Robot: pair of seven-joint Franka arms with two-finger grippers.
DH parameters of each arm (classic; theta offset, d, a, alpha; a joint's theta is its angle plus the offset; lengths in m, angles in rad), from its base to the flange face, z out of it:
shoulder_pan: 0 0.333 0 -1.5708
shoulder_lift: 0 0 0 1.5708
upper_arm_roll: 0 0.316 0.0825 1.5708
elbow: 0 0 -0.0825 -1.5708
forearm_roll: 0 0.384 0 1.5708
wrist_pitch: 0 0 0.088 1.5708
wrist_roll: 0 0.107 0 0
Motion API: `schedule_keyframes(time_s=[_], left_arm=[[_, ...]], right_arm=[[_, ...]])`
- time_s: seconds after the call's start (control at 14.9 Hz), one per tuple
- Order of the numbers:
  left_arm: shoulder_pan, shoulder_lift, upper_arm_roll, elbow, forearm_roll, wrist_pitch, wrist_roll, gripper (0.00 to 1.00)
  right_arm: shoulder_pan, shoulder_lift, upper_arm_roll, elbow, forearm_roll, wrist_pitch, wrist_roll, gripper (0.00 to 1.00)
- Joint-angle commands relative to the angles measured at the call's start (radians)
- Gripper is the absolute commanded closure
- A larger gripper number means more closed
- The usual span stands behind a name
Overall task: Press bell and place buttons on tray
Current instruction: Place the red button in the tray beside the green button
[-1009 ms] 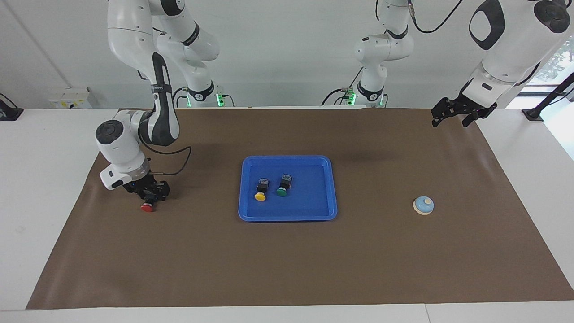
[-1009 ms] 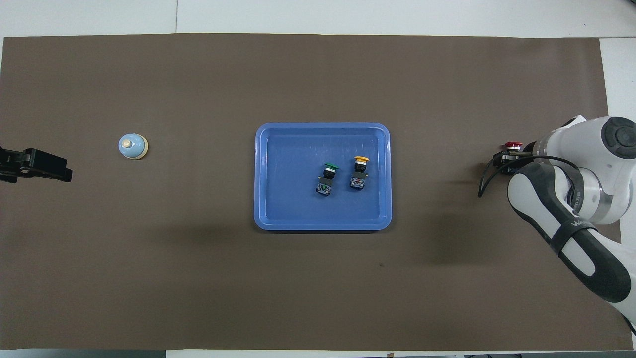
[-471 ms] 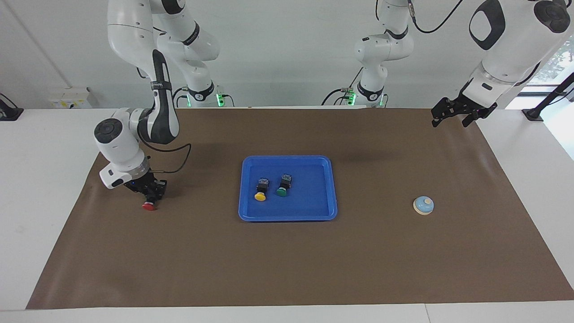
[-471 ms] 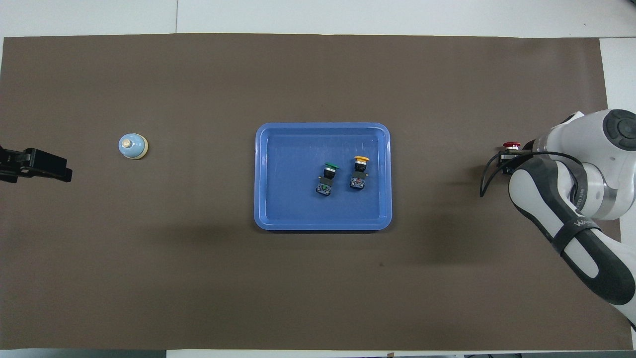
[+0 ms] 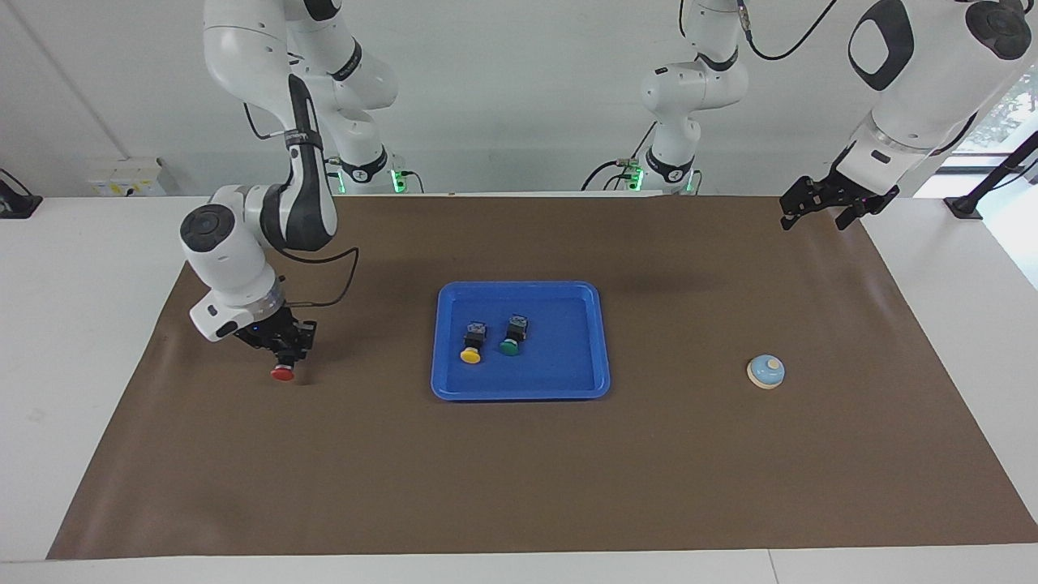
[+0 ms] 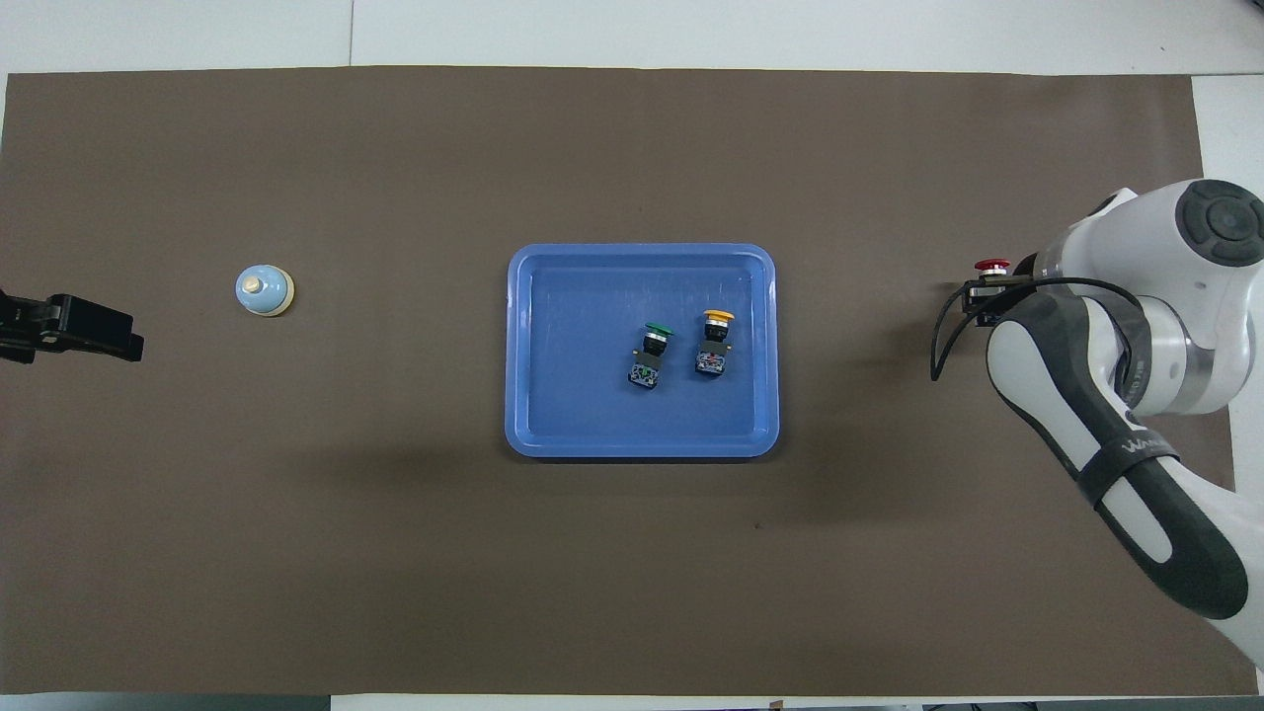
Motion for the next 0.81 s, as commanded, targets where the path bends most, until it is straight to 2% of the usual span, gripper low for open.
schedule_keyframes(time_s=[0.0,0.27,0.61,0.74], left_arm=[[0.003,-0.019,0.003,-0.015,-0.013,-0.003,0.007,0.0],[0.003,-0.019,0.003,-0.015,-0.013,-0.003,0.008,0.0],[0.003,-0.019,0.003,-0.015,-0.013,-0.003,0.008,0.0],[0.003,-0.019,0.003,-0.015,-0.013,-0.003,0.008,0.0]], right_arm=[[0.122,0.006,-0.002,0.034,0.009,-0.023,0.099,1.0],[0.282,0.015,-0.002,0.088,0.101,-0.034,0.225,1.0],[0.426,0.165,-0.002,0.253,0.104,-0.036,0.44,1.0],[0.468,0.211,-0.002,0.283,0.101,-0.026,0.501,1.0]])
